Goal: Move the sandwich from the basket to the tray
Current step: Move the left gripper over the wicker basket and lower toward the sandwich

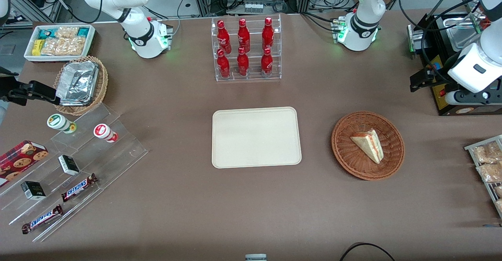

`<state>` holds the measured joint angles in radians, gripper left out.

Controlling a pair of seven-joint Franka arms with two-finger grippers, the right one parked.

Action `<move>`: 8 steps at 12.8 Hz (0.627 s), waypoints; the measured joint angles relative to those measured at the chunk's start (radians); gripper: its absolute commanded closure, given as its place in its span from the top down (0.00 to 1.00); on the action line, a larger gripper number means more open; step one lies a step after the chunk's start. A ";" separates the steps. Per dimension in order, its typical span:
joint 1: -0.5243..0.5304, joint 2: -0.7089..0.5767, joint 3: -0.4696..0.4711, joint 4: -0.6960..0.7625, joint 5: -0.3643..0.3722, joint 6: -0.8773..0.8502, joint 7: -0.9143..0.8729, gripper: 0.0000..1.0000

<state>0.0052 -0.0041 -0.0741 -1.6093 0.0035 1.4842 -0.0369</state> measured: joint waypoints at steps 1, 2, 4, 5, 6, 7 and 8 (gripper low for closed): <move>-0.001 0.000 0.000 0.000 0.000 0.000 0.001 1.00; -0.003 0.001 -0.001 0.000 0.000 0.000 0.002 1.00; -0.009 0.011 -0.002 -0.003 0.000 0.000 0.002 1.00; -0.012 0.024 -0.002 -0.010 0.000 0.000 0.002 1.00; -0.013 0.045 -0.002 -0.018 0.000 0.002 0.002 1.00; -0.014 0.069 -0.002 -0.032 0.000 0.019 0.002 1.00; -0.015 0.091 -0.002 -0.057 0.000 0.059 0.002 1.00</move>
<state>-0.0095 0.0871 -0.0762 -1.6667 0.0037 1.5428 -0.0351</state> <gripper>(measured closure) 0.000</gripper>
